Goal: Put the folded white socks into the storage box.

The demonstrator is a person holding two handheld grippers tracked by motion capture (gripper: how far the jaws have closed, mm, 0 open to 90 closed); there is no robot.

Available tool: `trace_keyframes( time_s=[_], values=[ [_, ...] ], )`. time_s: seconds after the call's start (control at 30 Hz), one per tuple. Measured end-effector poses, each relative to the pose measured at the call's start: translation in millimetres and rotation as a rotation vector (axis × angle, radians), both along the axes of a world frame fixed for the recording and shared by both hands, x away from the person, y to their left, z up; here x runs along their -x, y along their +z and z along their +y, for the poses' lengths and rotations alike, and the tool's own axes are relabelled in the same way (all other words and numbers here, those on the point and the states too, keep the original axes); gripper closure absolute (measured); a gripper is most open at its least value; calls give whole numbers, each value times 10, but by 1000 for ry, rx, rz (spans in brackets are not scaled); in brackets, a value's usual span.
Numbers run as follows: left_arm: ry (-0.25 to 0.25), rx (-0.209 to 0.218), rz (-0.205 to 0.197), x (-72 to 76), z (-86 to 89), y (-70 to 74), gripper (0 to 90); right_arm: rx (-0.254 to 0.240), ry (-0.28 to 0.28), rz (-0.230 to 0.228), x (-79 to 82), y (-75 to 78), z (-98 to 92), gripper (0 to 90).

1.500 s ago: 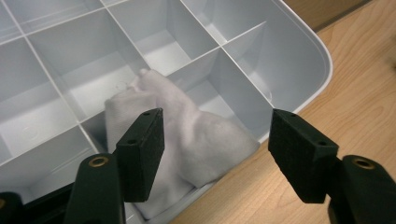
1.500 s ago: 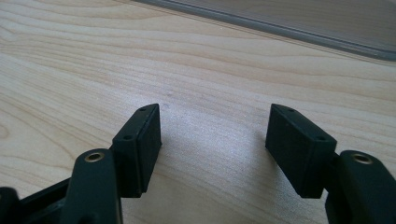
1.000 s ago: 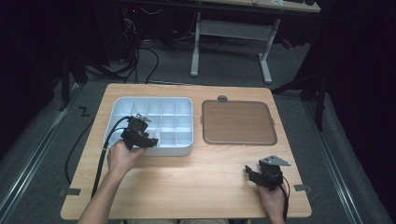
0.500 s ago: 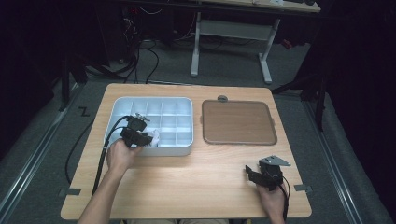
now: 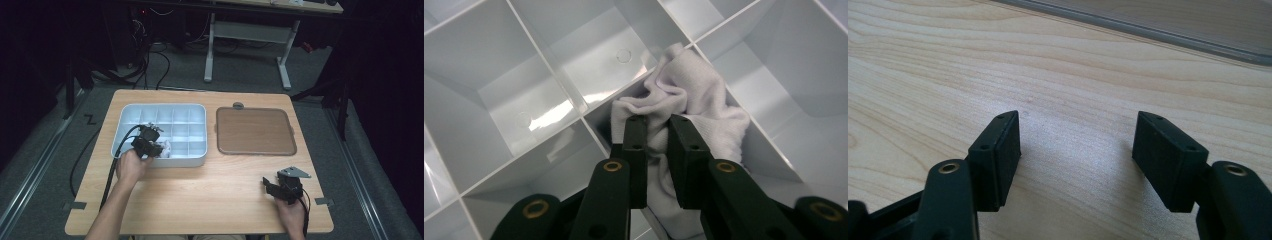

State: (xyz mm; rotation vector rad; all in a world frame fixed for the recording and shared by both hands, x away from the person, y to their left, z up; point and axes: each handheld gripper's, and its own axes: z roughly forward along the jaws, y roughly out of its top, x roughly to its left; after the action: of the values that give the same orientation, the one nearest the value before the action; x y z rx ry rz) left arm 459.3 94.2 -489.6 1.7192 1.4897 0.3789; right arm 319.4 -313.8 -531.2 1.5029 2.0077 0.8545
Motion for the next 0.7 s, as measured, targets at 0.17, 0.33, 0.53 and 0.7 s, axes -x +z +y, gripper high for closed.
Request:
trace_keyframes(
  time_s=[0.17,0.33,0.53,0.7],
  values=[
    [-5,-20,10,-13,-17,-43,810,1,0,0,0,0,1,362],
    [-9,-30,20,-14,-23,-46,815,2,0,0,0,0,2,362],
    [-7,-46,40,-21,-41,-57,832,2,0,0,0,0,1,362],
    [-12,-33,36,-18,-23,-49,824,0,0,0,0,0,0,363]
  ],
)
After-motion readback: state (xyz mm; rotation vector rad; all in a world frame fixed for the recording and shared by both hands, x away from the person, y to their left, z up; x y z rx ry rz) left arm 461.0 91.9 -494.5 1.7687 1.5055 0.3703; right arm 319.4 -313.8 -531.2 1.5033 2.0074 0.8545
